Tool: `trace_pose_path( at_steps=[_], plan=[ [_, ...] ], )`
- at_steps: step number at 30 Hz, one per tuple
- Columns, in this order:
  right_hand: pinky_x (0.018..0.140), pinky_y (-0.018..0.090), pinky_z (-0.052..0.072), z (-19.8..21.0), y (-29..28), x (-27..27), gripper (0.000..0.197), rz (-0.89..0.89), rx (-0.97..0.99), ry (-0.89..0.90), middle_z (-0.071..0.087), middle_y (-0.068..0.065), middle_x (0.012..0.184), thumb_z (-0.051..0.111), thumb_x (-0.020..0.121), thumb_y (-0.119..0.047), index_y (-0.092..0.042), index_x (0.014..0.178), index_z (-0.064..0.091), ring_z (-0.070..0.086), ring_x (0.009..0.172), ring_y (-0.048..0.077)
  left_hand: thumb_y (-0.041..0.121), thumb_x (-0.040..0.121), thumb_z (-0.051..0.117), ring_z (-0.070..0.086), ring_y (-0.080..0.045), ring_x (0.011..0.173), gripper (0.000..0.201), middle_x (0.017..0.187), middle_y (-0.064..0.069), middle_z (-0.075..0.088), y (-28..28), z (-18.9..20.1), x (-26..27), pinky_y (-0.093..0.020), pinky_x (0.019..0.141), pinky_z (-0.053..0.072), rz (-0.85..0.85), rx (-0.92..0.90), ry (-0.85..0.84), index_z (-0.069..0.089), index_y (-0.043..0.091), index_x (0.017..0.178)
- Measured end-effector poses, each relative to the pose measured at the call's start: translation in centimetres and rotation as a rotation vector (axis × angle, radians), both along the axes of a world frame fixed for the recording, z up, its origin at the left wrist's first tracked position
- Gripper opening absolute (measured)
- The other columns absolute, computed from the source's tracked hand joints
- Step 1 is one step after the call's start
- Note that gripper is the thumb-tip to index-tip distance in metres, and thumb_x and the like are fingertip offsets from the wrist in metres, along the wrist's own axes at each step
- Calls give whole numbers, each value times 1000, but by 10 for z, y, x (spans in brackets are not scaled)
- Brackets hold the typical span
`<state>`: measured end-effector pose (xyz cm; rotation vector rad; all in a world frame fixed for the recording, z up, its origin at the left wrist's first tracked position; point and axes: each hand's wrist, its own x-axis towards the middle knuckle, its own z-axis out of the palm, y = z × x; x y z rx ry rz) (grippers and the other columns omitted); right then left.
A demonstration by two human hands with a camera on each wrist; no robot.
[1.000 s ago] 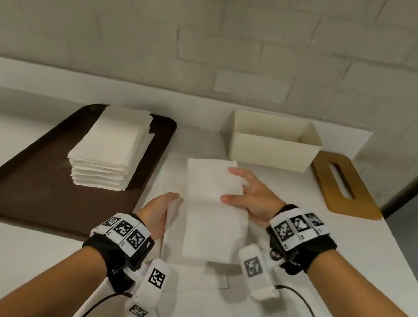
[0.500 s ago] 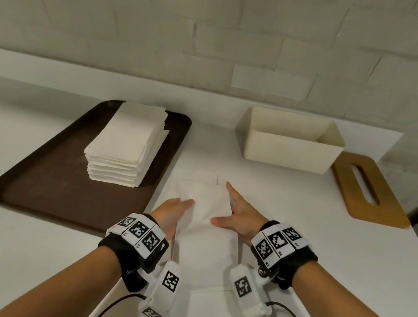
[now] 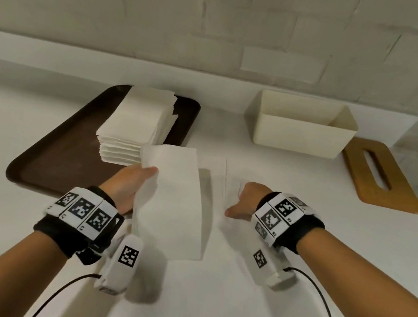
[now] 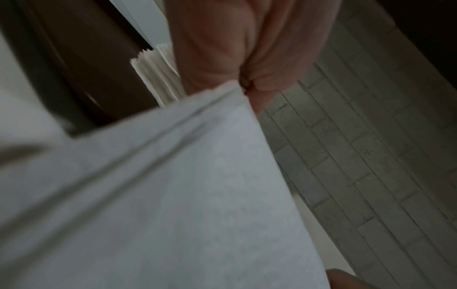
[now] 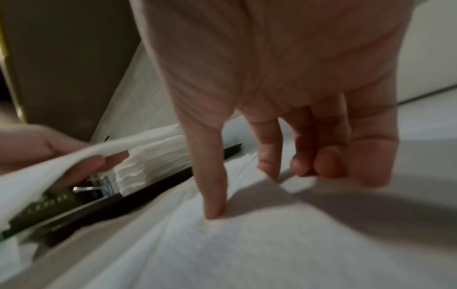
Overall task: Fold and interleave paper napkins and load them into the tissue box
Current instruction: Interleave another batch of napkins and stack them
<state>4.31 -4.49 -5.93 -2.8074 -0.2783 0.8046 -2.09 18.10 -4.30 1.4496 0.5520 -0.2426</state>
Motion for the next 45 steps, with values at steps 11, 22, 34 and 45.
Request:
trace_pose_path(
  at_steps=[11,22,34,45],
  plan=[
    [67,23,38,20,-51,15,20,-228,271,-110,53,4,91,65,83,-26,-11,84,51,49,87,19,17,99,37,58,-26,91,38,107,-15,60,-1,-2,-6,-36,82,45,-18,-22,47,45,-3,130],
    [73,12,26,87,-101,3,27,-303,512,-600,56,5,105,55,91,-19,-8,116,57,51,101,19,19,99,36,49,-33,124,40,135,-16,51,-50,4,21,-41,102,38,-9,-40,-57,41,8,138],
    [83,24,39,117,-116,23,17,-388,806,-857,60,7,103,56,90,-19,-12,105,58,51,95,14,24,98,38,51,-30,118,41,134,-13,52,-82,24,53,-40,97,40,-24,-85,-140,40,11,138],
    [59,1,43,161,-68,25,13,92,838,-413,63,-14,69,69,79,-9,-18,80,60,55,53,-12,33,93,46,45,-25,129,51,140,-9,49,-88,72,79,-44,113,29,-218,-47,-261,40,12,139]
  ],
)
